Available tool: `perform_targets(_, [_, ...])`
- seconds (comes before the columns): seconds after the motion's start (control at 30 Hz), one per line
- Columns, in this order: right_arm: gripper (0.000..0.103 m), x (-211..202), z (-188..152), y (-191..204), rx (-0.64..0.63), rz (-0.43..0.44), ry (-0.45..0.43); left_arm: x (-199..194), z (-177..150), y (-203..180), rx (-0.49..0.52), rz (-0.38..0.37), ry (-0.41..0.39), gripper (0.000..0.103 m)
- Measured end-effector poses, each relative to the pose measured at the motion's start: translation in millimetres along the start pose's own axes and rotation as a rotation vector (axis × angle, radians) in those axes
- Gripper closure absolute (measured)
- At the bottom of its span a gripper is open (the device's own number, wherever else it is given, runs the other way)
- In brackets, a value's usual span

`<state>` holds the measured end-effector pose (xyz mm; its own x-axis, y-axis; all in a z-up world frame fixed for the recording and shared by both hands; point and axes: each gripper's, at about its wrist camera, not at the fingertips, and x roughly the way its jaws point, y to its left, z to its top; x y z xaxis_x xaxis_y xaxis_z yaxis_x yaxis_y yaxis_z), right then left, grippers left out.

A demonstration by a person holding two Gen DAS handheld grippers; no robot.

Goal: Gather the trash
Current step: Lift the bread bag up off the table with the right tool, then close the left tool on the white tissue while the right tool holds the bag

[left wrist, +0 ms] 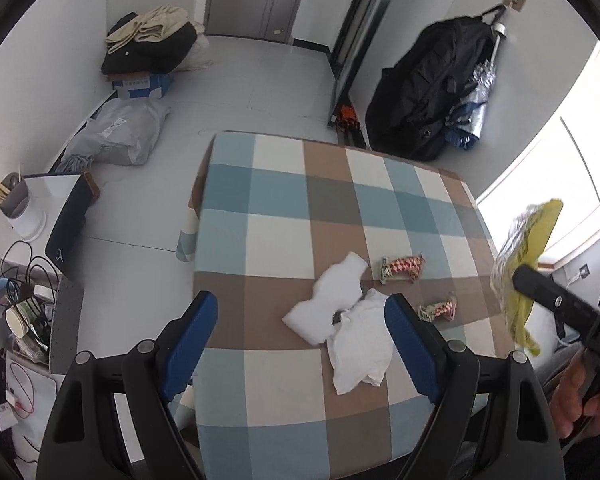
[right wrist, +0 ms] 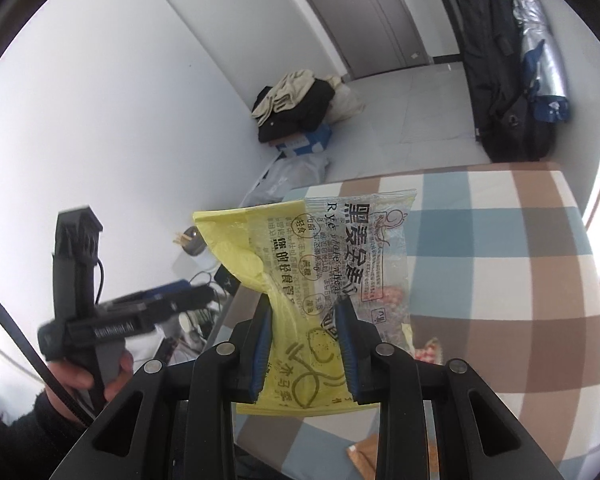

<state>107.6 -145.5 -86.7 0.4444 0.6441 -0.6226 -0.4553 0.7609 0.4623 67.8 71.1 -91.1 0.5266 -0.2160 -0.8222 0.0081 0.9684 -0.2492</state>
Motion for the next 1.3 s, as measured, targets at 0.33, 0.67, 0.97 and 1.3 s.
perform_targets(0.33, [0.073, -25, -2, -35, 0.071, -0.049, -0.041, 29, -26, -49, 0.194, -0.009, 0.107, 0.02])
perform_targets(0.67, [0.073, -48, -6, -45, 0.095, -0.047, -0.063, 61, -30, -65, 0.252, 0.102, 0.18, 0.022])
perform_targets(0.97, [0.073, -59, -10, -50, 0.126, -0.043, -0.072, 77, -28, -72, 0.283, 0.142, 0.217, 0.036])
perform_targets(1.3, [0.073, -65, -11, -52, 0.128, -0.043, -0.086, 77, -38, -86, 0.327, 0.103, 0.238, 0.096])
